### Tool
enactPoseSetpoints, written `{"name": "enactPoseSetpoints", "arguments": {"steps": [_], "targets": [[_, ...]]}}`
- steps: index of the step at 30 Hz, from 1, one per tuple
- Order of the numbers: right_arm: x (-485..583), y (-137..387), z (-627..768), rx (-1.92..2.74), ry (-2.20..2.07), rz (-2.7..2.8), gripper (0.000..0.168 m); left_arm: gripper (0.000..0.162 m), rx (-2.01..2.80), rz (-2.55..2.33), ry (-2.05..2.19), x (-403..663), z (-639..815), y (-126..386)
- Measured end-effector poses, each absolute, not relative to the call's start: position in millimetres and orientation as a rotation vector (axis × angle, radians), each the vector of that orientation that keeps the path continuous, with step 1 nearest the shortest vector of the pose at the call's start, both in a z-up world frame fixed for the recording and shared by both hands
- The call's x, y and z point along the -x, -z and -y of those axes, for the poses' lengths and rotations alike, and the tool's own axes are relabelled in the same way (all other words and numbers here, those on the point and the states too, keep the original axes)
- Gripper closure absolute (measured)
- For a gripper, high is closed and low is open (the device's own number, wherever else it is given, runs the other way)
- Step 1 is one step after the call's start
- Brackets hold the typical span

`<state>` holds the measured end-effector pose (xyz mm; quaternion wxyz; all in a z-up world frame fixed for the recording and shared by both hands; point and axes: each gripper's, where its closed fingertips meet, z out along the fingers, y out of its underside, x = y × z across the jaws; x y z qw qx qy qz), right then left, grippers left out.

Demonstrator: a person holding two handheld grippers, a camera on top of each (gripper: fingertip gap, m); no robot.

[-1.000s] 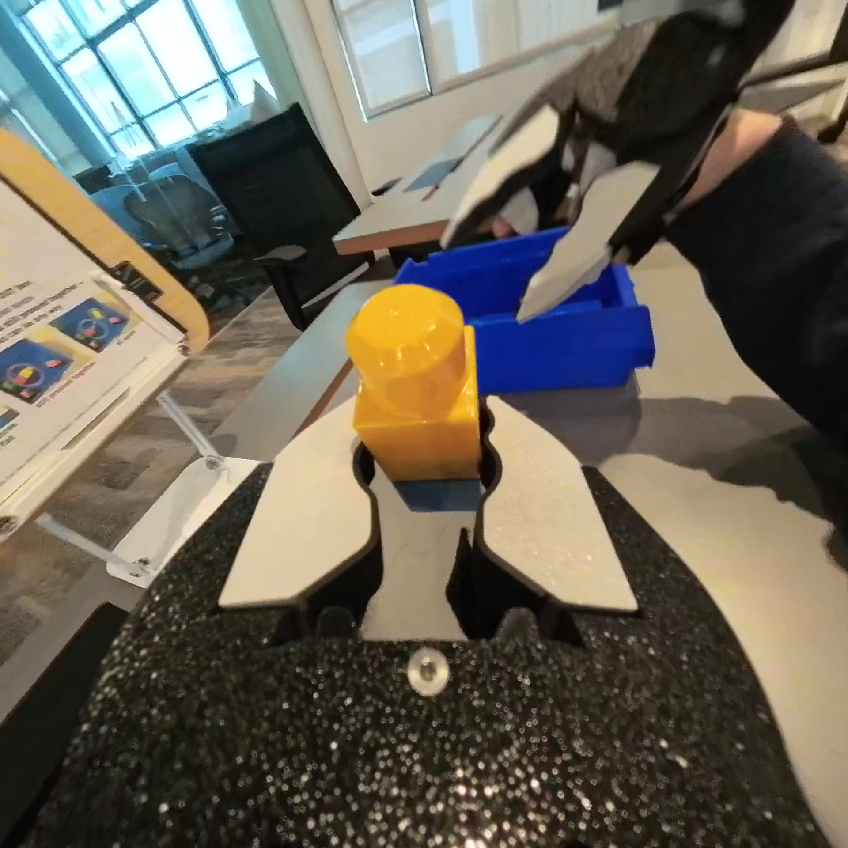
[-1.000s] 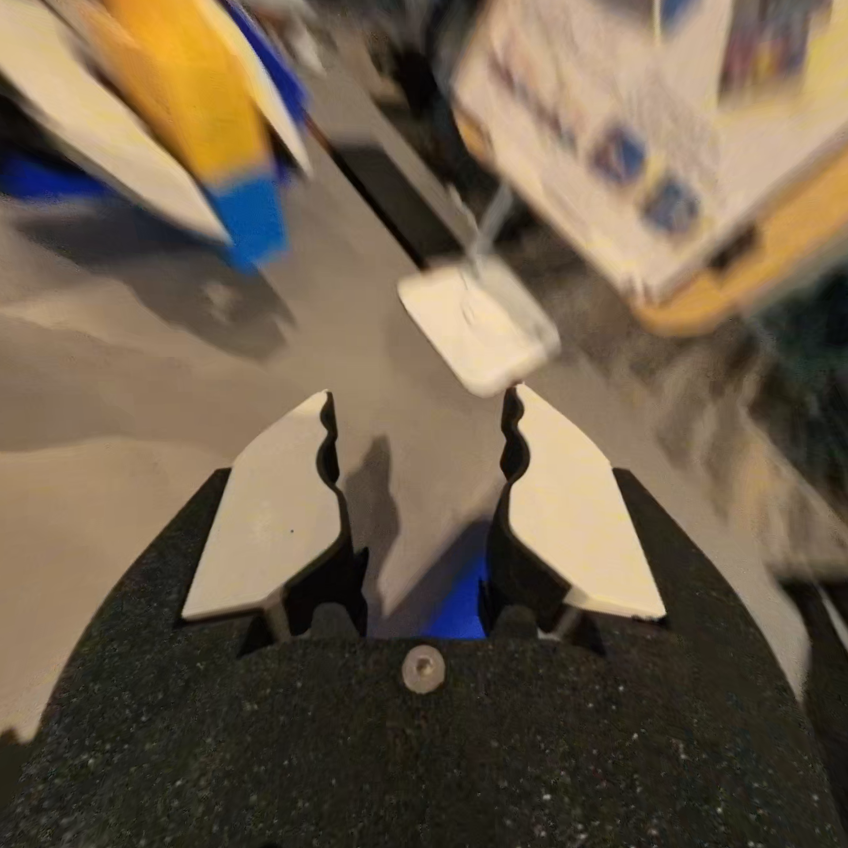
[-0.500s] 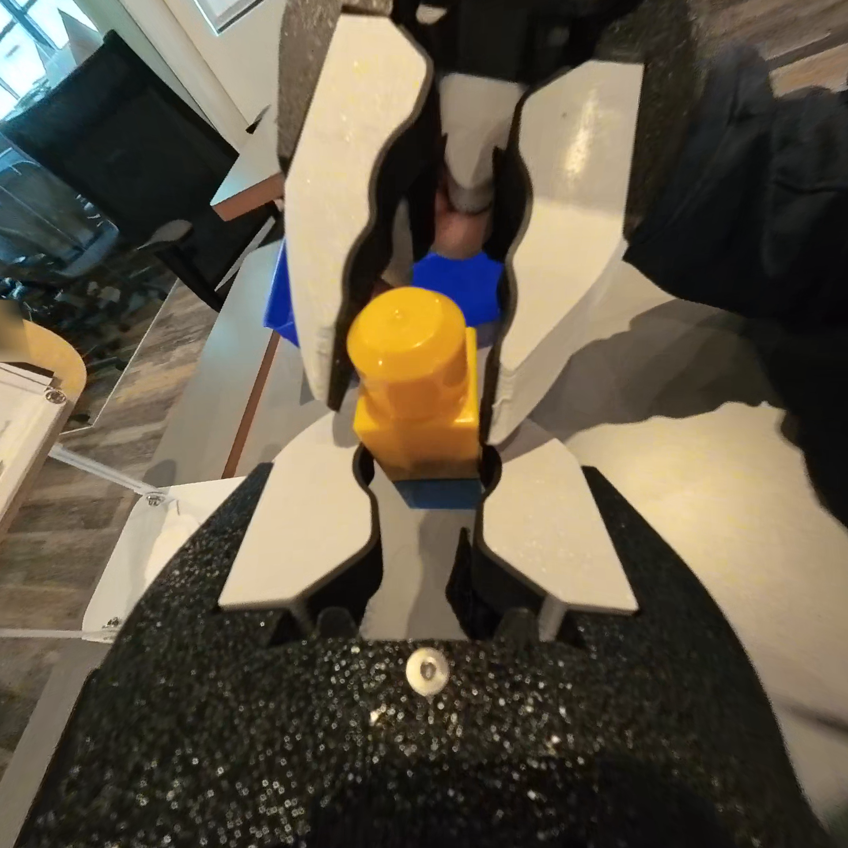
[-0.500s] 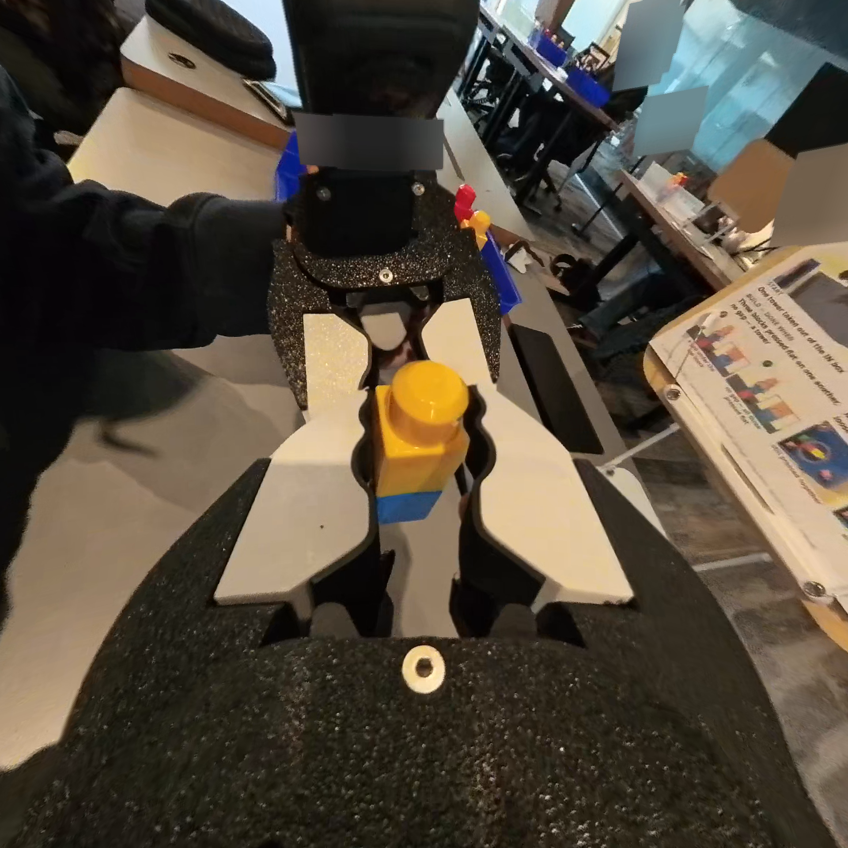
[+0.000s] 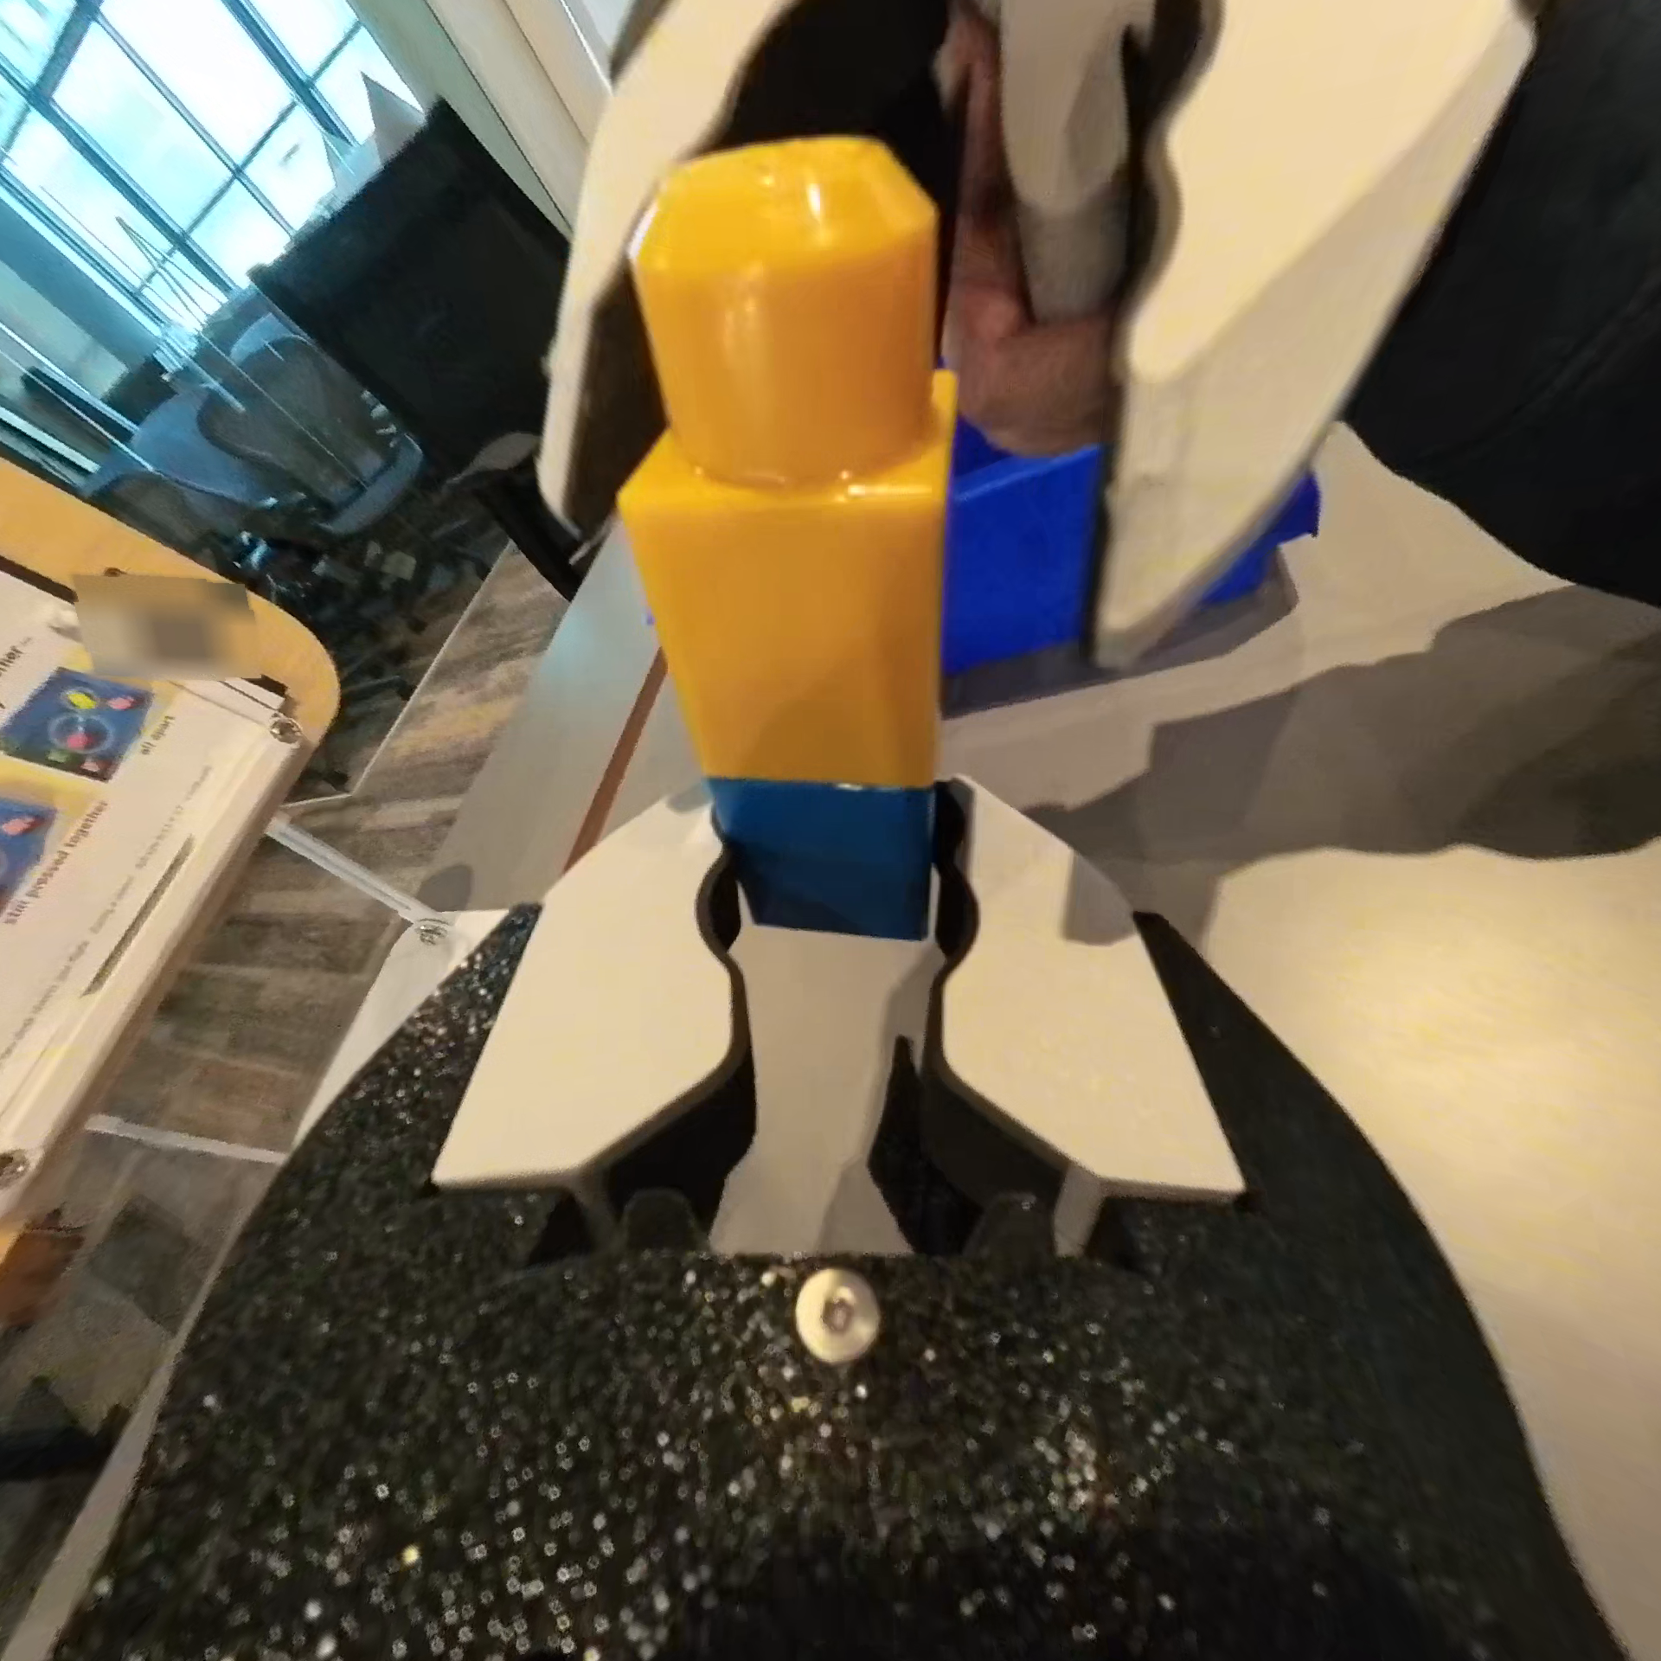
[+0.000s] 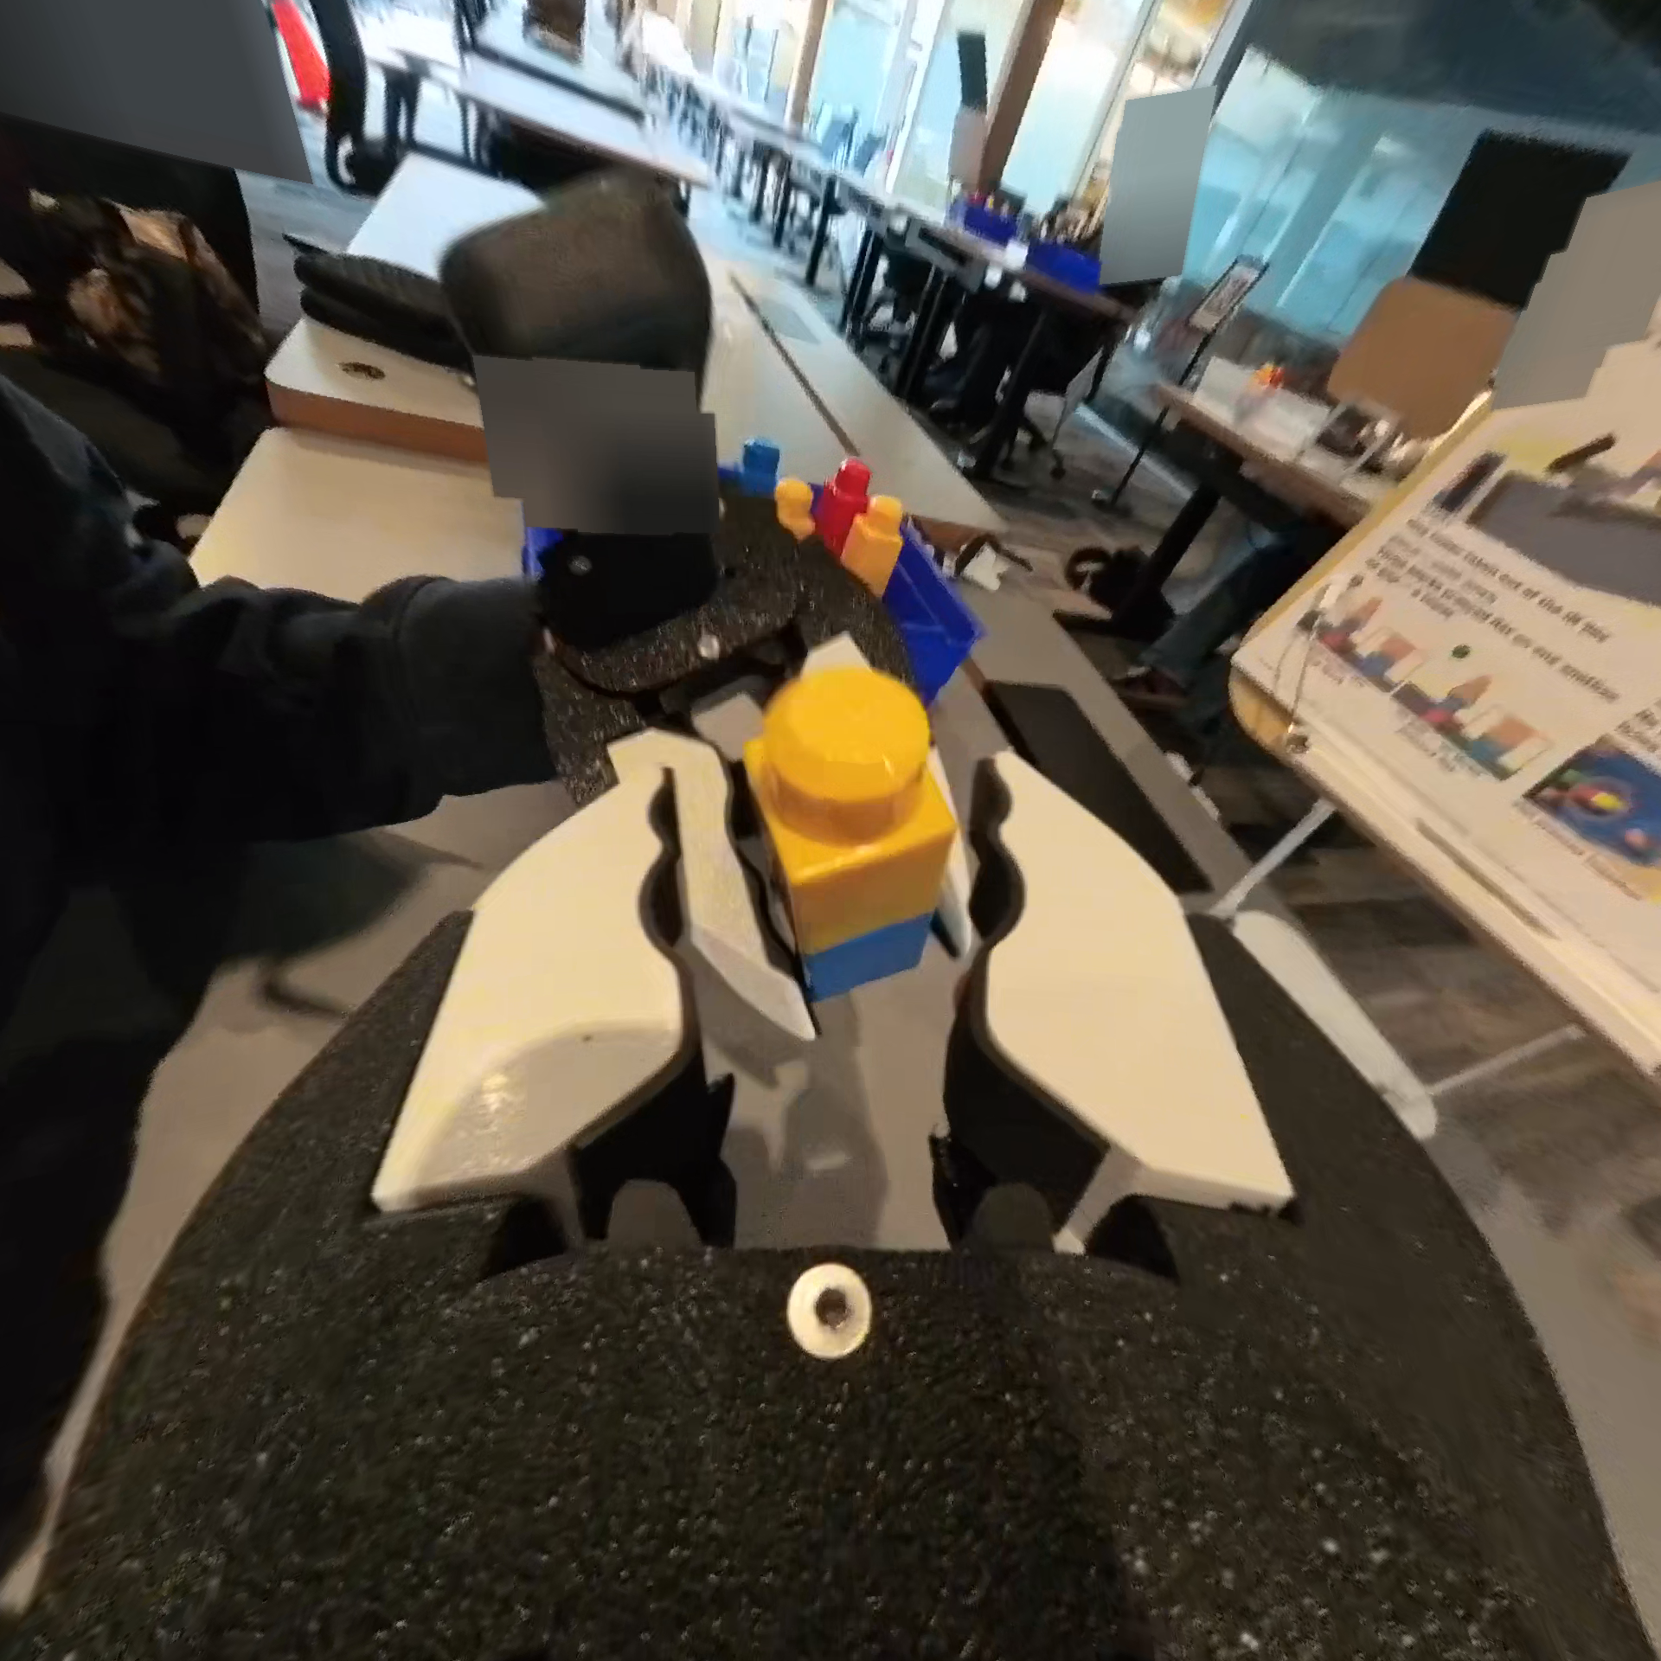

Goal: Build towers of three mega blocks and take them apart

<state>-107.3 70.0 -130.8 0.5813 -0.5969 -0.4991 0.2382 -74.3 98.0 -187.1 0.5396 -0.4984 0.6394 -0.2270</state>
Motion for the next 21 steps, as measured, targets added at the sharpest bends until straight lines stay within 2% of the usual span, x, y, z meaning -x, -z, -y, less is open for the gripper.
{"name": "enactPoseSetpoints", "arguments": {"steps": [1, 4, 8, 14, 21], "targets": [[106.9, 135.4, -72.3, 1.422, -0.543, 1.174, 0.104, 0.122, 1.164, -1.521, 0.54, 74.2, -96.2, 184.8], [110.9, 135.0, -71.4, 1.384, -0.563, 1.187, 0.125, 0.123, 1.146, -1.523, 0.546, 74.0, -92.8, 181.5], [113.1, 133.0, -72.0, 1.322, -0.497, 1.22, 0.127, 0.125, 1.203, -1.517, 0.655, 72.1, -87.8, 181.6], [115.2, 128.0, -76.3, 1.094, -0.051, 1.317, 0.128, 0.125, 1.296, -1.487, 0.78, 68.2, -89.3, 187.0], [89.4, 107.9, -88.7, 1.051, 0.223, 1.205, 0.129, 0.124, 1.375, -1.457, 0.698, 77.0, -108.9, 197.7]]}}
